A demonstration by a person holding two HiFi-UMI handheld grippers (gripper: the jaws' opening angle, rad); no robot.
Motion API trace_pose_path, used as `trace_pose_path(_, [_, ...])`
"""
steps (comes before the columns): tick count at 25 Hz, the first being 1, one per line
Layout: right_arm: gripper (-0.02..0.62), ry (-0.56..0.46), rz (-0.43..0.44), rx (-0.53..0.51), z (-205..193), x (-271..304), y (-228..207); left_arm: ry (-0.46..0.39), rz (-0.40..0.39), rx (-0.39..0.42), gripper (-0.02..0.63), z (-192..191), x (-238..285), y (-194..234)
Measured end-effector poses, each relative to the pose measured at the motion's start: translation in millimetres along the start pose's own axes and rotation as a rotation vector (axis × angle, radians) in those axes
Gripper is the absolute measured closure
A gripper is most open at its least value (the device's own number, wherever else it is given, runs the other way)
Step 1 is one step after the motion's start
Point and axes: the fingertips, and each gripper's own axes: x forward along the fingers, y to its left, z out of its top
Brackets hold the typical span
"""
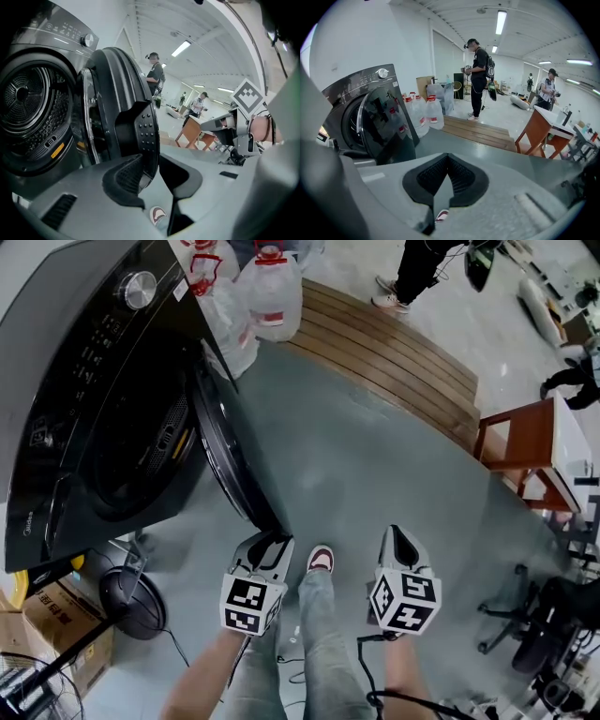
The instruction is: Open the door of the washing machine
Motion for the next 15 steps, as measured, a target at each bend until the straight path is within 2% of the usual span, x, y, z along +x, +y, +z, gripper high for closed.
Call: trace_pose_path(15, [0.591,0.013,-0.029,0.048,2,5,-61,-0.019,0.054,-0.030,0.502,27,43,-31])
